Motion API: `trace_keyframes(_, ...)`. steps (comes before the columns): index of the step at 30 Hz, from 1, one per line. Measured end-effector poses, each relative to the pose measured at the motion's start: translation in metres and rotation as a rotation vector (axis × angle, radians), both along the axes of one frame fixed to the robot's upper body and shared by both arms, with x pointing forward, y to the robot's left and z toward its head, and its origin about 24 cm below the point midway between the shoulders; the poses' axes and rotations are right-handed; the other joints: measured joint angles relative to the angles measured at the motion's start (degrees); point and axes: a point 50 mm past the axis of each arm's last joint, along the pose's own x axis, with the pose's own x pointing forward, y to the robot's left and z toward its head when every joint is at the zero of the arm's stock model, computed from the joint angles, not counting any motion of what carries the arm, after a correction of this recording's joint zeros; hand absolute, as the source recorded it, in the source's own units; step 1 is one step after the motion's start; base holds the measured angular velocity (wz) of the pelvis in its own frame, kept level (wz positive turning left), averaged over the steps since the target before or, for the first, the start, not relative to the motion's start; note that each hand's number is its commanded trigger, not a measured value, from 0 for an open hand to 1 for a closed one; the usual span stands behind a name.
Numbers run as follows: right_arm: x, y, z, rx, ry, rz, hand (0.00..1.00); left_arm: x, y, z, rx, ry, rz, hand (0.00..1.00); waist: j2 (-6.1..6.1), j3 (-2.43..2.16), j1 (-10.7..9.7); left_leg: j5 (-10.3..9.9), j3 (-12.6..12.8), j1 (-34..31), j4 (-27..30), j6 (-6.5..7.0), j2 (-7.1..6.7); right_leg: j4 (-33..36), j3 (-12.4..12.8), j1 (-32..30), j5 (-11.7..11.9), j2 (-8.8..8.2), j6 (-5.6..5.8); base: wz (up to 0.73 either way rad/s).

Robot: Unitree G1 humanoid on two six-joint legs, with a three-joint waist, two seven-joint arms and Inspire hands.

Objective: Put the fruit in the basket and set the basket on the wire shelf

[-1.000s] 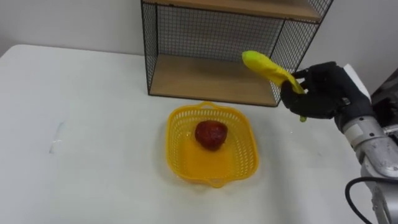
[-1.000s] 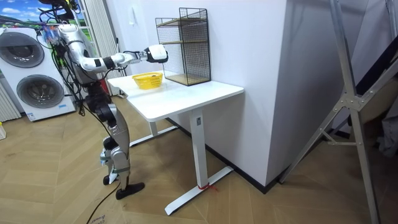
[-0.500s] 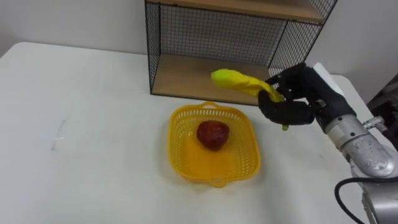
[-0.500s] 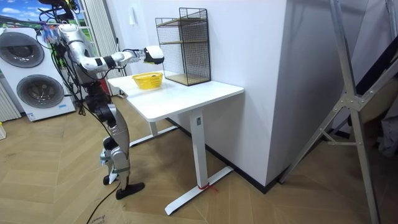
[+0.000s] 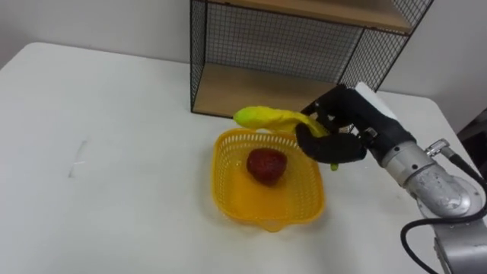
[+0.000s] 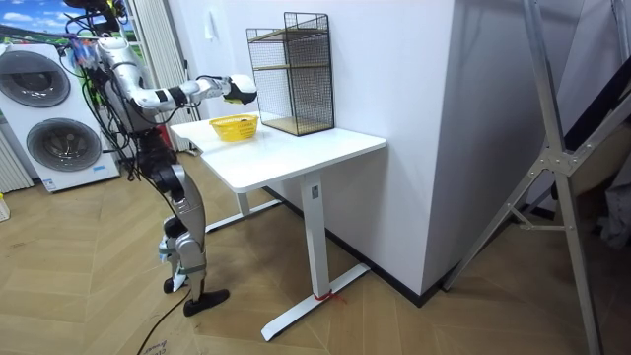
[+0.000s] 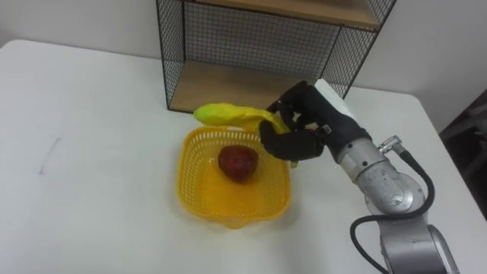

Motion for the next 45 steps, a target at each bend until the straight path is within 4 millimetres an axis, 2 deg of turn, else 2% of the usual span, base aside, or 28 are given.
trace_keyframes(1, -0.0001, 0.0003, -0.0002, -0.001, 0.003, 0.004, 0.36, 0.0001, 0.0001, 0.0000, 0.000, 0.000, 0.000, 0.00, 0.01, 0.00, 0.0, 0.0, 0.0, 0.0, 0.0, 0.00, 0.00, 0.0, 0.0, 0.0, 0.0, 0.00, -0.01, 0.00)
trace_keyframes(2, -0.0002, 0.0009, -0.0006, -0.001, 0.007, 0.009, 0.31, -0.0002, 0.0002, 0.0001, 0.001, 0.001, 0.001, 0.00, 0.03, 0.00, 0.1, 0.0, 0.0, 0.0, 0.0, 0.00, 0.00, 0.0, 0.0, 0.0, 0.0, -0.01, -0.02, 0.00)
trace_keyframes(3, -0.0003, 0.0013, -0.0009, -0.002, 0.011, 0.013, 0.13, -0.0007, 0.0003, 0.0000, 0.001, 0.003, 0.001, 0.00, 0.06, -0.01, 0.1, 0.0, 0.0, 0.0, 0.0, -0.01, 0.00, 0.1, 0.0, 0.0, 0.0, -0.01, -0.02, 0.00)
trace_keyframes(6, -0.0004, 0.0020, -0.0028, -0.003, 0.026, 0.012, 0.00, -0.0012, 0.0003, 0.0000, 0.002, 0.005, 0.002, 0.00, 0.14, -0.03, 0.1, 0.0, 0.0, 0.0, 0.1, -0.01, 0.00, 0.1, 0.0, 0.0, 0.0, -0.02, -0.03, 0.00)
trace_keyframes(45, -0.0012, 0.0031, -0.0045, -0.007, 0.051, 0.036, 0.00, -0.0011, 0.0008, 0.0003, 0.039, 0.007, -0.009, 0.00, 0.55, -0.21, -0.1, 0.0, 0.0, 0.1, 0.3, -0.07, 0.02, 0.7, -0.3, 0.0, 0.0, -0.08, -0.03, 0.00)
